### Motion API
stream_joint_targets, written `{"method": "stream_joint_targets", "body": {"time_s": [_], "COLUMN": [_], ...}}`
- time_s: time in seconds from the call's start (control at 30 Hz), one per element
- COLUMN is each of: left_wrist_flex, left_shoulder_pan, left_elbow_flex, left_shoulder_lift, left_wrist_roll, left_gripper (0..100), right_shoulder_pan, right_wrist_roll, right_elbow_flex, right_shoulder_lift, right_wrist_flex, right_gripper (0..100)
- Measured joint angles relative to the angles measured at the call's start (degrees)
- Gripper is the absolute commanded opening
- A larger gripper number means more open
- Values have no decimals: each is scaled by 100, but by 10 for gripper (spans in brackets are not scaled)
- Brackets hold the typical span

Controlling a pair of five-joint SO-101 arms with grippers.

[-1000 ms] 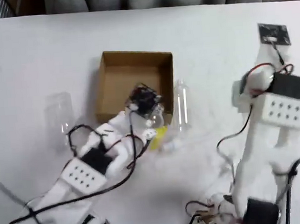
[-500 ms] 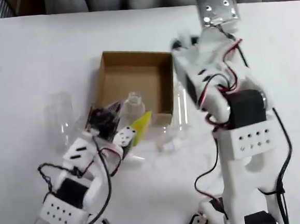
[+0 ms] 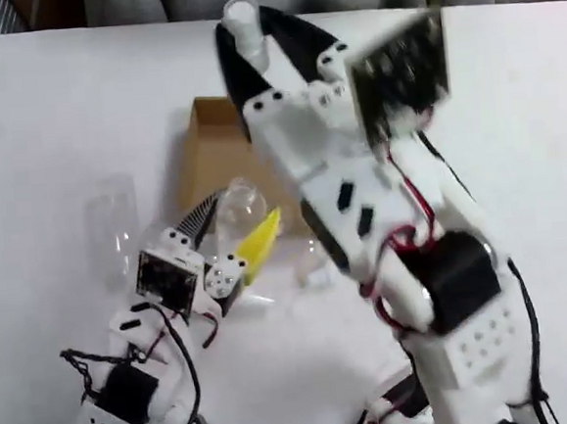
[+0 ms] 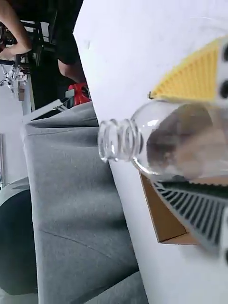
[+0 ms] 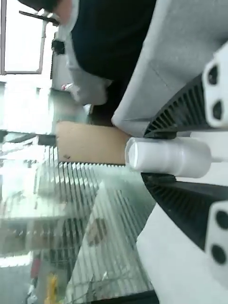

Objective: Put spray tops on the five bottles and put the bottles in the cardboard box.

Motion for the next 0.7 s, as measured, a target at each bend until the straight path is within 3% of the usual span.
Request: {"method": "stream_joint_targets", "body": {"time_s": [0.3, 0.47, 0.7], "left_wrist_flex": [0, 0, 0], "left_shoulder_pan": [-97, -97, -97], "left_elbow_flex": [0, 0, 0], "left_shoulder_lift": [-44, -53, -53], "left_wrist_roll": [53, 53, 53], "left_gripper": [20, 20, 20], "right_shoulder_pan": [-79, -281, -668], "right_wrist_roll": [-26, -695, -615], "right_elbow_flex": [1143, 1723, 2031], "right_shoulder_lift": [-747, -809, -818], "right_wrist_flex": [-1222, -2022, -2242], "right_gripper": [15, 15, 15]}}
